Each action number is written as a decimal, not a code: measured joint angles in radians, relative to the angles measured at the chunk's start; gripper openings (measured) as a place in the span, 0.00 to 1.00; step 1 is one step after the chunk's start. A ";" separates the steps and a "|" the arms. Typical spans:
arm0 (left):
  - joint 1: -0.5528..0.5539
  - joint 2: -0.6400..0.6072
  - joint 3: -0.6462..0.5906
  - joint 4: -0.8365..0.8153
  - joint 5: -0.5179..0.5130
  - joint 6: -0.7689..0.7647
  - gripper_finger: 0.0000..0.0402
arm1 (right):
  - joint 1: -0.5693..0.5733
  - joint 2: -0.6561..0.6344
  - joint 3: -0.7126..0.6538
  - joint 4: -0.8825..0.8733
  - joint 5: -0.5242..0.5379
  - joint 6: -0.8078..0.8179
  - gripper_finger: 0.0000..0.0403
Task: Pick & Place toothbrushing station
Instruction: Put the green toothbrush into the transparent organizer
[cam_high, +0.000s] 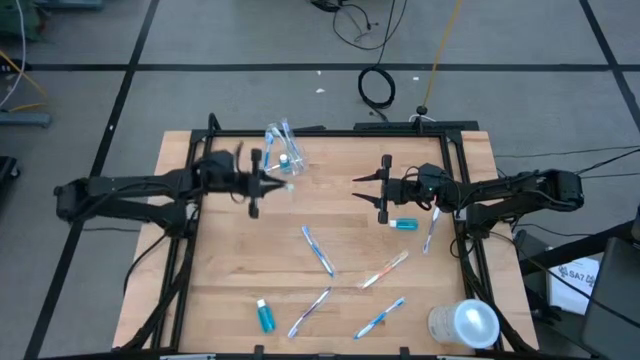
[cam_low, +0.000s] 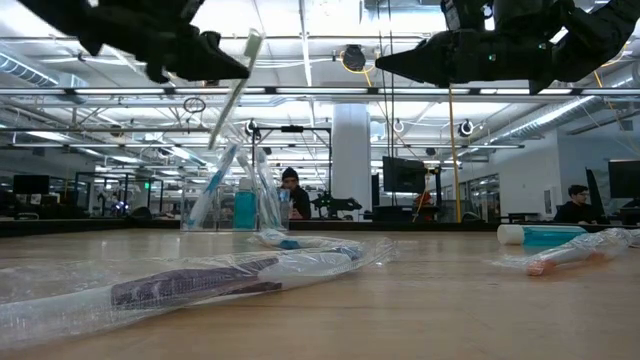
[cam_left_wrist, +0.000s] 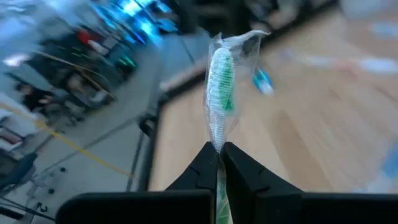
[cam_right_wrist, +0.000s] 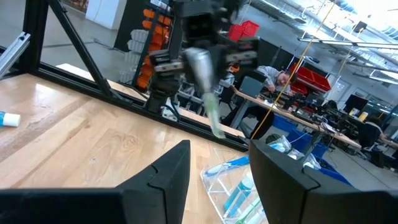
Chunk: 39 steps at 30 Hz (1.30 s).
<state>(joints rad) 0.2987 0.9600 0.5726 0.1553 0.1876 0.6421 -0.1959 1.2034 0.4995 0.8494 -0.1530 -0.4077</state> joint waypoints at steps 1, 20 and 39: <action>0.032 0.000 -0.021 0.070 0.029 -0.037 0.04 | 0.000 0.000 0.000 0.000 0.000 -0.001 0.39; 0.287 0.002 -0.376 0.652 -0.045 -0.366 0.01 | 0.000 0.000 0.000 0.016 0.000 -0.005 0.39; 0.303 0.142 -0.405 0.580 -0.442 -0.660 0.06 | -0.001 0.000 0.000 0.053 0.001 -0.010 0.39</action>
<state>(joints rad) 0.6018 1.1017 0.1677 0.7354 -0.2546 -0.0182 -0.1970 1.2031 0.4995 0.9026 -0.1524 -0.4181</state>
